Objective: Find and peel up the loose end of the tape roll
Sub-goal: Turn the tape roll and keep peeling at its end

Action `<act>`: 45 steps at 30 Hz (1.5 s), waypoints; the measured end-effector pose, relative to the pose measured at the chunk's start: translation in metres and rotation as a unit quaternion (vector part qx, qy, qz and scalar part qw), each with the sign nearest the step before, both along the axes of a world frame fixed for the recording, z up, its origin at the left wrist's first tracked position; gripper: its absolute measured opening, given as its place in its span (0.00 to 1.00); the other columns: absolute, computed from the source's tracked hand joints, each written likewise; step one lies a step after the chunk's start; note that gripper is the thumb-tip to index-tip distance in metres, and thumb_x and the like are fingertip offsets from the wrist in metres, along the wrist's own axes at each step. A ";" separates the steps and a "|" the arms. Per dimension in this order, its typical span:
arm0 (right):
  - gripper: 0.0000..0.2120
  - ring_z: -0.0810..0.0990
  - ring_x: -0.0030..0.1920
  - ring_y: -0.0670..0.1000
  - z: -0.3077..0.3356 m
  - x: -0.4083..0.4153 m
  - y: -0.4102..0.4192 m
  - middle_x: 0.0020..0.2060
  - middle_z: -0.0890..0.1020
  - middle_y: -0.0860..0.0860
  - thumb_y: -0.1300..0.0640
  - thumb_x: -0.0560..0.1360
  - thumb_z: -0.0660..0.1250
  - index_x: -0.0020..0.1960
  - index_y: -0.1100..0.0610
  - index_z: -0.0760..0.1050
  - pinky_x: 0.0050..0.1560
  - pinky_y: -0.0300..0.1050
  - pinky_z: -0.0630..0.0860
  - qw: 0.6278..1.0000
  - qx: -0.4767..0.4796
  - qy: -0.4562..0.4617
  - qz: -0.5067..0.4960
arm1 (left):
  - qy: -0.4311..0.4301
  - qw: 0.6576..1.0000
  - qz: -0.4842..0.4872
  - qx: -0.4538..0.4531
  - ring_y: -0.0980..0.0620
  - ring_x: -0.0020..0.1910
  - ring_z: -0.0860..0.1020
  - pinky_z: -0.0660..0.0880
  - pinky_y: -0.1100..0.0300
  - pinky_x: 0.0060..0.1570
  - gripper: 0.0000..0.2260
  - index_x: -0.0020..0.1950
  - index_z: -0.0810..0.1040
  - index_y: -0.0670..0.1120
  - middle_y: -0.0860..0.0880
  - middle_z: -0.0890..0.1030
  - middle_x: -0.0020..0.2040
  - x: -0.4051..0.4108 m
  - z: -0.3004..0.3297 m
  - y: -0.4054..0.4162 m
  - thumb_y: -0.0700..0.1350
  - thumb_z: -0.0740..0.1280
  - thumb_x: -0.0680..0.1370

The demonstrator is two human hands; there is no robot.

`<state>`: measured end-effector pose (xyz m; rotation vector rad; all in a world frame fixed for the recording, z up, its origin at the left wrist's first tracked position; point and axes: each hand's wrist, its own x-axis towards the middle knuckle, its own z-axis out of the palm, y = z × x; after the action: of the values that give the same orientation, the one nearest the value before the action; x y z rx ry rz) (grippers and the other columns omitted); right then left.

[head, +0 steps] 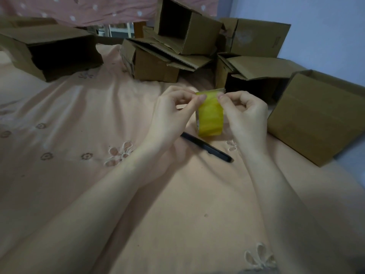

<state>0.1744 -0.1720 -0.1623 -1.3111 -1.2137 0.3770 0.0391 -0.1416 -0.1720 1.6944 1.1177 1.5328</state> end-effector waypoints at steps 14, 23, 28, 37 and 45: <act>0.06 0.80 0.35 0.44 0.001 0.000 0.001 0.31 0.81 0.45 0.53 0.72 0.71 0.38 0.53 0.79 0.42 0.45 0.79 1.000 0.001 -0.026 -0.012 | -0.016 1.000 -0.001 -0.024 0.62 0.39 0.80 0.72 0.73 0.39 0.07 0.34 0.80 0.53 0.50 0.81 0.47 0.001 0.003 -0.003 0.48 0.75 0.70; 0.08 0.81 0.36 0.49 0.001 -0.001 0.003 0.31 0.81 0.49 0.50 0.69 0.73 0.39 0.55 0.80 0.43 0.47 0.79 0.999 0.001 -0.041 -0.017 | -0.027 0.999 0.010 -0.035 0.57 0.41 0.82 0.77 0.67 0.41 0.09 0.33 0.78 0.52 0.50 0.81 0.45 0.003 0.000 -0.001 0.48 0.76 0.69; 0.08 0.81 0.34 0.47 0.000 -0.002 0.004 0.30 0.81 0.47 0.51 0.69 0.73 0.37 0.55 0.80 0.42 0.46 0.79 0.998 0.016 -0.045 -0.028 | -0.027 0.999 0.017 -0.041 0.57 0.40 0.82 0.76 0.67 0.40 0.10 0.32 0.77 0.53 0.50 0.81 0.45 0.004 0.001 -0.001 0.49 0.76 0.69; 0.09 0.80 0.35 0.46 -0.001 -0.002 0.006 0.30 0.81 0.48 0.52 0.68 0.73 0.36 0.57 0.79 0.38 0.40 0.76 0.997 0.026 -0.058 -0.041 | -0.044 0.996 -0.006 -0.072 0.57 0.38 0.82 0.80 0.58 0.42 0.11 0.33 0.76 0.49 0.55 0.81 0.35 0.007 0.000 -0.002 0.47 0.76 0.70; 0.10 0.77 0.34 0.45 -0.001 -0.003 0.005 0.29 0.78 0.46 0.53 0.69 0.73 0.34 0.56 0.75 0.38 0.40 0.74 0.997 0.017 -0.063 -0.029 | -0.068 0.993 -0.024 -0.090 0.57 0.35 0.81 0.80 0.51 0.47 0.11 0.32 0.74 0.50 0.58 0.80 0.29 0.010 -0.004 -0.002 0.47 0.75 0.69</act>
<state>0.1718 -0.1667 -0.1628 -1.3544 -1.2780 0.2338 0.0489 -0.1438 -0.1758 1.4639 1.1008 1.4474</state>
